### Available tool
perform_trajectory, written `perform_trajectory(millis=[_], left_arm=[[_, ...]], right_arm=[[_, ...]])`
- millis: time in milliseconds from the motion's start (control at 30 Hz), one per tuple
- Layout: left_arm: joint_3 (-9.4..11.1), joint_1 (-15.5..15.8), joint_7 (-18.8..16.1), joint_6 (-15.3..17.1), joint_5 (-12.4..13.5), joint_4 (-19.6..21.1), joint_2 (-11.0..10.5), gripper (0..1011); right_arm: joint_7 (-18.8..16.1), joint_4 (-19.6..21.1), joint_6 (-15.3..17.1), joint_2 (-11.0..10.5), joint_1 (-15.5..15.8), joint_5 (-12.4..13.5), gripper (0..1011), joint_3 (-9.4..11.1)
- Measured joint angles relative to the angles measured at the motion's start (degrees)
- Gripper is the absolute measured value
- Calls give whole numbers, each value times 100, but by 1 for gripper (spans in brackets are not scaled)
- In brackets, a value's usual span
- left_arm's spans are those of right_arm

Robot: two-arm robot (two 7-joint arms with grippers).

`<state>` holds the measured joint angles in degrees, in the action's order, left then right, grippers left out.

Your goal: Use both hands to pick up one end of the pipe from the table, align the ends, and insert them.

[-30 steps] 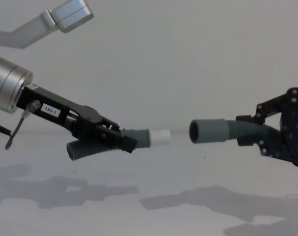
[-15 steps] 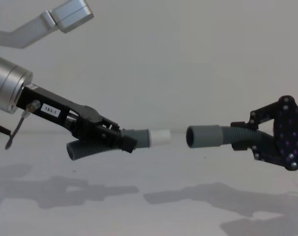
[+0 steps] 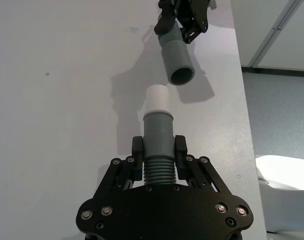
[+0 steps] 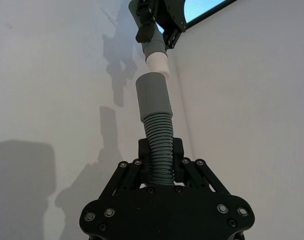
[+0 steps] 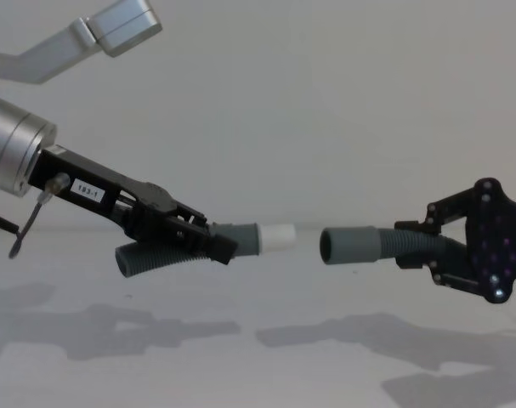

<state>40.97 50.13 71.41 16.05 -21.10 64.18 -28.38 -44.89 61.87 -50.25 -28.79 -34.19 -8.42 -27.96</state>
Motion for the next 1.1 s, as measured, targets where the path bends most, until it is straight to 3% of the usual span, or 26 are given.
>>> perform_trajectory(millis=[1100], left_arm=[[0,0,0,0,0,0,-1,329]], right_arm=[[415,-488,-14,251,-223,-318,232,-101]])
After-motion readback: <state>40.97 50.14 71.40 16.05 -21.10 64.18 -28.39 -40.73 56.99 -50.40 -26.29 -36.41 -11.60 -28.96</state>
